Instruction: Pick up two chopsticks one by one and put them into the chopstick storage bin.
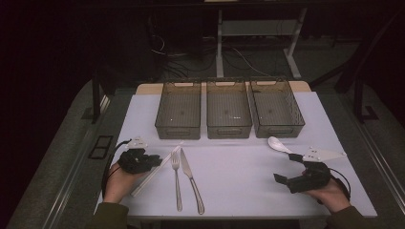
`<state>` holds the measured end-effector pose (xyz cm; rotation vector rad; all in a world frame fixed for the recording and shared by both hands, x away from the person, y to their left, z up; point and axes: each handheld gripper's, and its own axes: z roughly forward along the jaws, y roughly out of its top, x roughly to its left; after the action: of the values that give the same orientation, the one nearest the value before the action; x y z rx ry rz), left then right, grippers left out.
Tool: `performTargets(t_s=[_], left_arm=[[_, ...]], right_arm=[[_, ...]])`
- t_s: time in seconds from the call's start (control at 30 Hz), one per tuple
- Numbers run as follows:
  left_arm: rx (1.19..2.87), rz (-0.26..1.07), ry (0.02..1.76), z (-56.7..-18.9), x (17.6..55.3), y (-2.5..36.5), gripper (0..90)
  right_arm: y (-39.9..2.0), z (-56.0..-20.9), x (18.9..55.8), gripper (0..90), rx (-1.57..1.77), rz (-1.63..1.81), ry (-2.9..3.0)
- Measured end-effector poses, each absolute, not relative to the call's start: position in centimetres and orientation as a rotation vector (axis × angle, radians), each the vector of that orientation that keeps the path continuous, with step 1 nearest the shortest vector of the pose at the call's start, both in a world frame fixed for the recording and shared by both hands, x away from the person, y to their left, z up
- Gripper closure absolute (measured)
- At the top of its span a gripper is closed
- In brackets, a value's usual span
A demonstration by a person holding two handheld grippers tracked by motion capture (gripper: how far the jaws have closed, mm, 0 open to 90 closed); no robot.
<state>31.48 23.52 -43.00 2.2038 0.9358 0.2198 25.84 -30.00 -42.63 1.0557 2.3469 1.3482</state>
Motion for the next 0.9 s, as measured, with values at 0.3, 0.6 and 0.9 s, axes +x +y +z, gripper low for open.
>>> performTargets(t_s=[0.3, 0.6, 0.9], left_arm=[[2.211, 0.208, 0.949, -43.25, 31.40, 23.44, 78.8], [2.234, 0.196, 0.954, -43.44, 31.49, 23.32, 81.1], [2.241, 0.203, 0.958, -43.58, 31.57, 23.41, 81.2]], right_arm=[[-30.00, -42.66, 25.85, 0.8, 1.055, 1.343, 2.347], [-30.00, -42.67, 25.87, 0.8, 1.058, 1.342, 2.347], [-30.01, -42.69, 25.88, 0.8, 1.059, 1.344, 2.347]])
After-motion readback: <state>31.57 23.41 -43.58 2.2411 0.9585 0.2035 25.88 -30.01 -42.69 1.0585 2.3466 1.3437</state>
